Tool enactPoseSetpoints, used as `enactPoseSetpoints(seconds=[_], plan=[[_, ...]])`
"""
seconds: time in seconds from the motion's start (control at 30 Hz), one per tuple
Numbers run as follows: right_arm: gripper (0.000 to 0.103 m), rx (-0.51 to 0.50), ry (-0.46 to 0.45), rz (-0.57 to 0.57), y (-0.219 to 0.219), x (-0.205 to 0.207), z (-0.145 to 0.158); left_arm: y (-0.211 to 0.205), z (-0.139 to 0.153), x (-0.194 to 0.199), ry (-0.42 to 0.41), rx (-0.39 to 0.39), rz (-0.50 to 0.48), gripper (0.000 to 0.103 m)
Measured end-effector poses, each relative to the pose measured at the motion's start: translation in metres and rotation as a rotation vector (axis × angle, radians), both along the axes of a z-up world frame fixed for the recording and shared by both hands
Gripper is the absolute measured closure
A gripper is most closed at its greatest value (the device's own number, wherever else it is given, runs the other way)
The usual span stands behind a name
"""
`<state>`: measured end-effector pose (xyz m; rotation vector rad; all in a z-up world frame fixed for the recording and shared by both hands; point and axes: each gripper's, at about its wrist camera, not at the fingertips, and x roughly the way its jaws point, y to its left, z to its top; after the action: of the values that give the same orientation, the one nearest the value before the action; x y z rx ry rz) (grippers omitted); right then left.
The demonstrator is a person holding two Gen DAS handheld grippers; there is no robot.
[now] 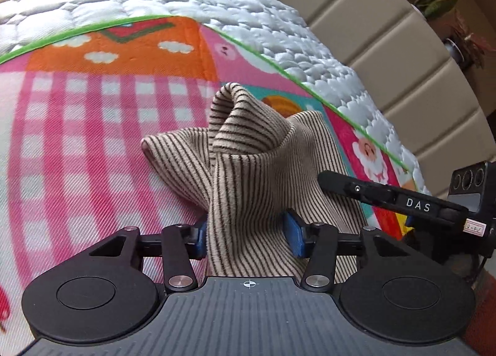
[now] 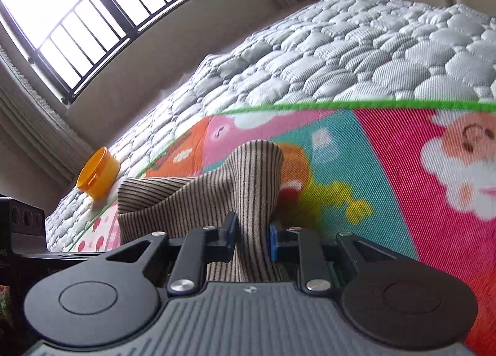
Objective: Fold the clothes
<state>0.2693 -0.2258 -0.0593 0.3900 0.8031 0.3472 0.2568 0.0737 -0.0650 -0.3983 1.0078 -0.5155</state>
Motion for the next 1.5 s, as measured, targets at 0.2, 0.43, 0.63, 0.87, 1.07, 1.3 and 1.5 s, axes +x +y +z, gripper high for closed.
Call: enactPoseSetpoints(seconds=[0.2,0.43,0.63,0.87,1.07,1.3,1.5], plan=[[0.074,-0.194,0.002,0.003,-0.008,0.017,0.015,-0.049,0.013,0.044,-0.087,0.097,-0.013,0.05],[0.011,-0.261,0.011,0.111,0.012,-0.074,0.026,-0.052,0.035,0.011,-0.14,0.256,-0.039,0.044],[0.0,-0.266,0.076,0.072,0.025,-0.148,0.019,-0.025,0.056,-0.052,-0.108,0.256,-0.025,0.024],[0.0,-0.361,0.156,0.026,0.041,-0.171,-0.018,-0.03,0.032,-0.129,-0.005,0.331,-0.054,0.016],[0.0,-0.519,0.089,0.103,0.066,-0.197,-0.013,-0.042,0.026,-0.147,-0.085,0.478,-0.073,0.009],[0.0,-0.757,-0.214,0.398,0.096,-0.231,0.022,-0.011,0.048,-0.156,-0.14,0.401,0.072,0.009],[0.0,-0.956,-0.278,0.562,0.125,-0.236,-0.02,-0.014,0.05,-0.148,-0.18,0.399,0.082,0.007]])
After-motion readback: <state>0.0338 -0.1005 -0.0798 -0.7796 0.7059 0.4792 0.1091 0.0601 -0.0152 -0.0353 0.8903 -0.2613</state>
